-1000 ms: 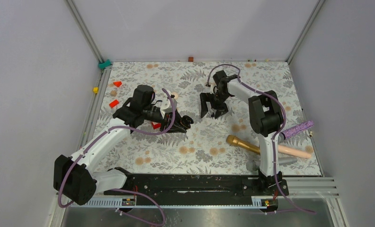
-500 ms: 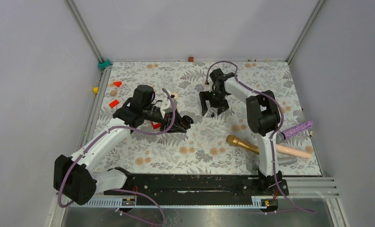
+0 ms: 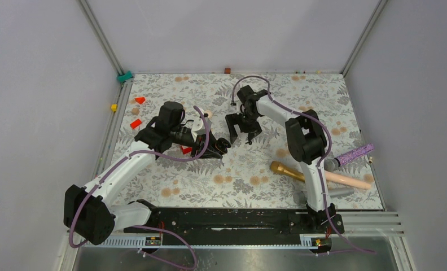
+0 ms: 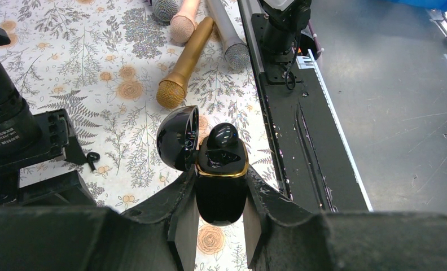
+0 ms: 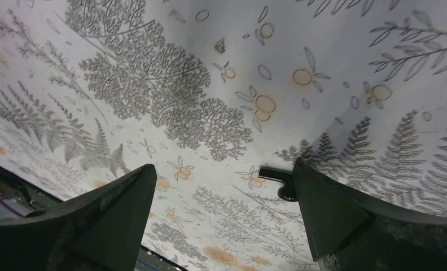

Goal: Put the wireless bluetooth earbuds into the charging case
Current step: Adjust the earbud at the center of the board.

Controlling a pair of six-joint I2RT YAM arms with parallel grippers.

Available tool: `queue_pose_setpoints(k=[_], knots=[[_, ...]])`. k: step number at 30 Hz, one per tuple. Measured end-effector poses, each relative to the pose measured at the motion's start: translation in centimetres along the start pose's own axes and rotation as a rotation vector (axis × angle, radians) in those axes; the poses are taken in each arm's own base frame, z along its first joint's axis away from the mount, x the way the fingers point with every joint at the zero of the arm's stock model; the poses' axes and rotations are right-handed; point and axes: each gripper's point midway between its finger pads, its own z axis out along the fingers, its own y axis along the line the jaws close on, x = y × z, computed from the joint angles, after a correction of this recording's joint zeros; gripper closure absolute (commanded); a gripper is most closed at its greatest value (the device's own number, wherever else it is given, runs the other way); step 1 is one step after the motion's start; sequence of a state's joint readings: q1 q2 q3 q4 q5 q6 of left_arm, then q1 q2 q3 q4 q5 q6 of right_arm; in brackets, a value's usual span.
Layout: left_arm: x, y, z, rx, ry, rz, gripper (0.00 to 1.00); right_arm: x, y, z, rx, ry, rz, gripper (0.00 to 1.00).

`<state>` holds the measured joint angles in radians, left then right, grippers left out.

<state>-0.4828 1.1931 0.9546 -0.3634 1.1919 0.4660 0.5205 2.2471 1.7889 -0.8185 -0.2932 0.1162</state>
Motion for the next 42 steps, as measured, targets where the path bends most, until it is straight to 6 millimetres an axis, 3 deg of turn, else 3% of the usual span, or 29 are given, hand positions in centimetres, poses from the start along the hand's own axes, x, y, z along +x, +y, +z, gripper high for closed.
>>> queue_pose_setpoints(k=[11,16,23,31,36,42], knots=[[-0.1,-0.1,0.0,-0.001,-0.001,0.009,1.0,3.1,3.0,0.1,-0.117,0.06,-0.017,0.01],[-0.2,-0.1,-0.1,-0.002,-0.003,0.014,1.0,3.6,3.2,0.0,-0.117,0.065,-0.034,0.0],[-0.2,-0.1,-0.1,-0.002,-0.003,0.014,1.0,2.7,2.4,-0.5,-0.11,0.036,-0.075,0.0],[-0.2,-0.1,-0.1,-0.002,-0.003,0.014,1.0,-0.1,-0.4,-1.8,-0.045,-0.038,-0.056,0.01],[-0.2,-0.1,-0.1,-0.002,-0.003,0.014,1.0,1.4,-1.3,-0.8,-0.03,0.01,-0.049,0.01],[-0.2,-0.1,-0.1,-0.002,-0.003,0.014,1.0,2.3,-0.9,-0.8,-0.056,0.029,-0.06,0.0]])
